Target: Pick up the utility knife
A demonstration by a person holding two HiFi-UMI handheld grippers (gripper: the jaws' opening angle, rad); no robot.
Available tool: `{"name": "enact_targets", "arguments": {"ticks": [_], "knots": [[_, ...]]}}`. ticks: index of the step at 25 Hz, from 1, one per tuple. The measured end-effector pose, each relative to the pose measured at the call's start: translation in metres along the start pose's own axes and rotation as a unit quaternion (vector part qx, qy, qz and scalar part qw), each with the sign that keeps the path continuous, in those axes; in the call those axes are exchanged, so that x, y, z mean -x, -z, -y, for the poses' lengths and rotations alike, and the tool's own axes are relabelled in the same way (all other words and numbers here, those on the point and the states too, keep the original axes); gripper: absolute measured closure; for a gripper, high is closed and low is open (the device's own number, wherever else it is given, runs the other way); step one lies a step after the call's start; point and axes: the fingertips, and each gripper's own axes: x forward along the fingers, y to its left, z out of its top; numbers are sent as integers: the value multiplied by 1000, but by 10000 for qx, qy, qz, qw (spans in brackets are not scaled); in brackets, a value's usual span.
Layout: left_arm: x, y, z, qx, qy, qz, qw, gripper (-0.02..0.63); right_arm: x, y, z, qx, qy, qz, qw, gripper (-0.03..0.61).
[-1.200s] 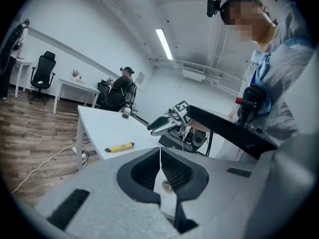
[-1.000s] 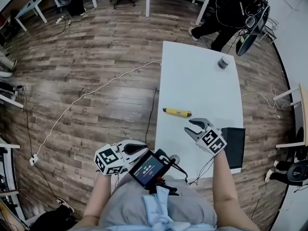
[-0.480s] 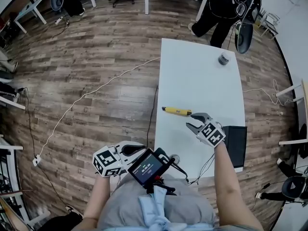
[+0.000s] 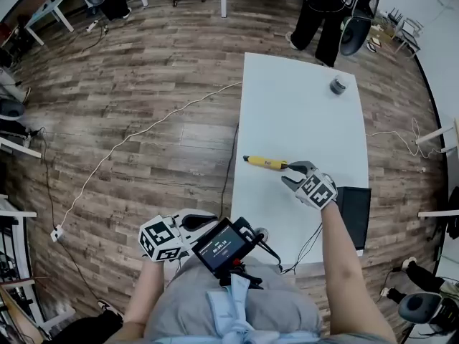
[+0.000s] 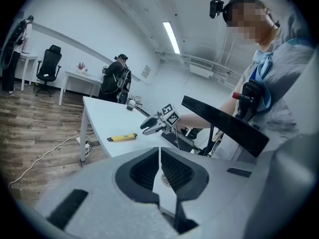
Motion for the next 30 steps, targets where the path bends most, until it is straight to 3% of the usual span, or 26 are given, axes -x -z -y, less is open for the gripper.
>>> {"name": "enact_targets", "arguments": {"ticks": [16, 30], "knots": [[-8, 5, 2, 160, -15, -47, 9999, 595, -20, 17, 11, 106, -155, -345, 9992, 442], [0, 14, -5, 323, -95, -32, 9994, 595, -37, 0, 15, 792, -263, -494, 9953, 437]]}}
